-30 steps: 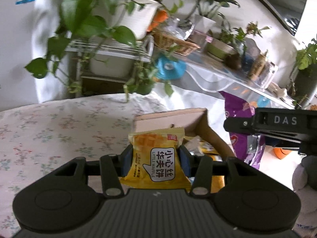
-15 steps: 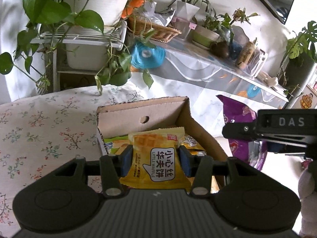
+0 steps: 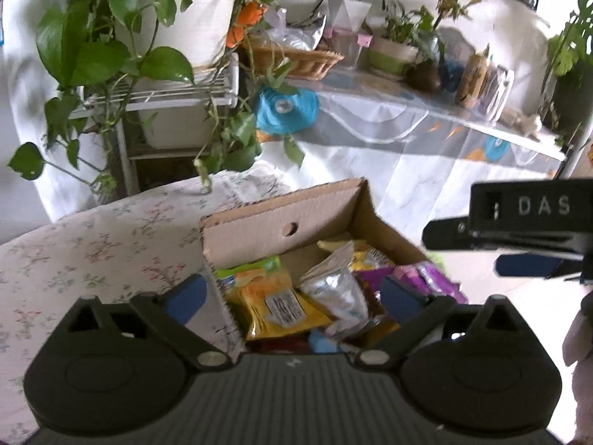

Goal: Organize snacks
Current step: 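Lower the purple and yellow bags into the box and open both tools, then withdraw both open tools up from the box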

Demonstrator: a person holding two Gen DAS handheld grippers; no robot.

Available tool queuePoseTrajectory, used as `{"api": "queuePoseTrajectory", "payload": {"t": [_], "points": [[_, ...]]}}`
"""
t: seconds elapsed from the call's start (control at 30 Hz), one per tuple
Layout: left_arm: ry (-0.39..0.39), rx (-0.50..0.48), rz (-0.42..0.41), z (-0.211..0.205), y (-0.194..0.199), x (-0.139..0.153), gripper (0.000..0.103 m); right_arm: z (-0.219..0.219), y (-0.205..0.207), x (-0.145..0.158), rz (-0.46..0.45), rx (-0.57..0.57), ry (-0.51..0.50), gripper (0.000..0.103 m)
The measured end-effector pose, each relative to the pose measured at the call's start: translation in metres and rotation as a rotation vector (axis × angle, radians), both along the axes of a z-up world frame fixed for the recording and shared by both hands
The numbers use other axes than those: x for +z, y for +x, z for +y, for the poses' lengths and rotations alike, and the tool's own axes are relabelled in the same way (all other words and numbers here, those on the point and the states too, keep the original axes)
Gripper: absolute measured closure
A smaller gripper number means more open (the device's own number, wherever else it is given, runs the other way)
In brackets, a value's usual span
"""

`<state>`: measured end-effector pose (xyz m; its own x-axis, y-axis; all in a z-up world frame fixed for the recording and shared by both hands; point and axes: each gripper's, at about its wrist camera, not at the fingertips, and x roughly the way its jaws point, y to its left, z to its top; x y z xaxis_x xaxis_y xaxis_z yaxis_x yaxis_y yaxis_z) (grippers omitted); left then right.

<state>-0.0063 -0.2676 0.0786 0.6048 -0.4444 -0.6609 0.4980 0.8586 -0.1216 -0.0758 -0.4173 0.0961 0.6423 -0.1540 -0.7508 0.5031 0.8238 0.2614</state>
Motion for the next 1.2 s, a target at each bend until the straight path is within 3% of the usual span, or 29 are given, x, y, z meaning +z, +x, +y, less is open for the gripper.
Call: {"api": "queuePoseTrajectory", "payload": {"t": [0.3,0.5,0.6,0.83,0.93,1.2], "points": [[0.122,0.036,0.042,0.007,-0.015,0.009,0.001,0.009,-0.009,0.010,-0.009,0.007,-0.005,0.005],[0.181,0.062,0.013,0.021,-0.033,0.016,0.001,0.025,-0.026,0.018,-0.001,0.019,-0.092,0.000],[0.206,0.110,0.042,0.033,-0.036,0.016,0.001,0.027,-0.034,0.018,-0.001,-0.005,-0.113,0.000],[0.148,0.143,0.075,0.056,-0.041,0.020,0.001,0.026,-0.053,0.009,0.046,-0.064,-0.147,0.000],[0.119,0.162,0.092,0.061,-0.041,0.020,0.001,0.026,-0.056,0.006,0.044,-0.048,-0.121,0.000],[0.090,0.199,0.150,0.058,-0.032,0.014,0.001,0.035,-0.043,-0.006,0.143,0.005,-0.157,0.000]]}}
